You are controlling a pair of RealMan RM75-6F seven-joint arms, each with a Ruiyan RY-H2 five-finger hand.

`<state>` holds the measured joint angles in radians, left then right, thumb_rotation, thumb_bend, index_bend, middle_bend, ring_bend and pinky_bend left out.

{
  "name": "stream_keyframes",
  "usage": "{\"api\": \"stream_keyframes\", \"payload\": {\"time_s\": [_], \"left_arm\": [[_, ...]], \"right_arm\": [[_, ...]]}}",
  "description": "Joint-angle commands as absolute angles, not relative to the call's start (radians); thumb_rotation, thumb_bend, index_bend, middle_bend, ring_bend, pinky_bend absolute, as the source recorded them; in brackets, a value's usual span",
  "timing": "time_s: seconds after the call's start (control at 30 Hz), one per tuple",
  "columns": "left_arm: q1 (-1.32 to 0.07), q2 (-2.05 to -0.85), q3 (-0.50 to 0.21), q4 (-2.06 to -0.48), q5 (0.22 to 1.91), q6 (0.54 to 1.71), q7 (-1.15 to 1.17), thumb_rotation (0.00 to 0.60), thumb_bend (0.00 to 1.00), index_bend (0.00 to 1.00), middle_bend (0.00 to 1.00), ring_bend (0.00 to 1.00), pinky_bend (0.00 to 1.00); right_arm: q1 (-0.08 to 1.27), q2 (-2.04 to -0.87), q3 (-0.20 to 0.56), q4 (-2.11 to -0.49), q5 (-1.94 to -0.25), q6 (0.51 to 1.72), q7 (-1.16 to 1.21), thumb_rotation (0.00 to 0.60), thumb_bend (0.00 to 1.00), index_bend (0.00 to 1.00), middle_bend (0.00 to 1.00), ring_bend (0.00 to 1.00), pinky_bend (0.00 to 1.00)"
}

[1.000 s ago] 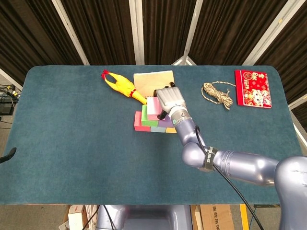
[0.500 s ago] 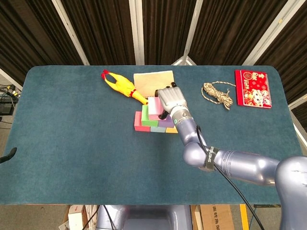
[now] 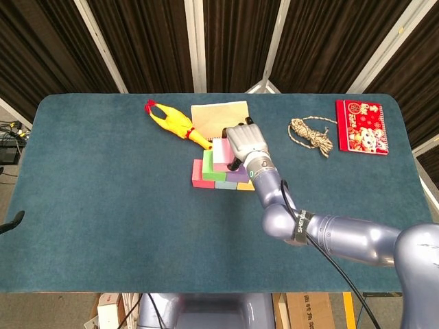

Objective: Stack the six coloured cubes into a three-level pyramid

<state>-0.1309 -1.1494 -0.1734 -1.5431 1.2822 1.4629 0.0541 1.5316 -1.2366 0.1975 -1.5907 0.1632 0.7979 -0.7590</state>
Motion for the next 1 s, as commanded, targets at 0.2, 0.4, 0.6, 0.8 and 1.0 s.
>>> {"api": "stream_keyframes", "payload": {"time_s": [0.2, 0.4, 0.6, 0.8, 1.0], "left_arm": [[-0.131, -1.150, -0.174, -1.542, 1.283, 1.462, 0.053, 0.600, 0.29, 0.08, 0.03, 0.00, 0.00], [-0.132, -1.151, -0.173, -1.540, 1.283, 1.460, 0.053, 0.600, 0.29, 0.08, 0.03, 0.00, 0.00], [-0.133, -1.152, -0.173, -1.540, 1.283, 1.459, 0.056, 0.600, 0.29, 0.08, 0.03, 0.00, 0.00], [-0.133, -1.154, -0.173, -1.540, 1.283, 1.459, 0.059, 0.600, 0.29, 0.08, 0.03, 0.00, 0.00], [-0.134, -1.156, -0.173, -1.539, 1.283, 1.458, 0.061, 0.600, 0.29, 0.08, 0.03, 0.00, 0.00]], "right_arm": [[1.535, -1.237, 0.198, -1.599, 0.173, 0.807, -0.763, 0.600, 0.28, 0.51, 0.41, 0.20, 0.00], [1.534, -1.244, 0.198, -1.596, 0.177, 0.809, -0.765, 0.600, 0.28, 0.51, 0.41, 0.20, 0.00], [1.530, -1.248, 0.200, -1.589, 0.177, 0.809, -0.763, 0.600, 0.28, 0.51, 0.41, 0.20, 0.00], [1.526, -1.248, 0.198, -1.584, 0.179, 0.806, -0.764, 0.600, 0.28, 0.51, 0.41, 0.20, 0.00], [1.526, -1.247, 0.196, -1.587, 0.182, 0.804, -0.771, 0.600, 0.28, 0.51, 0.41, 0.20, 0.00]]}}
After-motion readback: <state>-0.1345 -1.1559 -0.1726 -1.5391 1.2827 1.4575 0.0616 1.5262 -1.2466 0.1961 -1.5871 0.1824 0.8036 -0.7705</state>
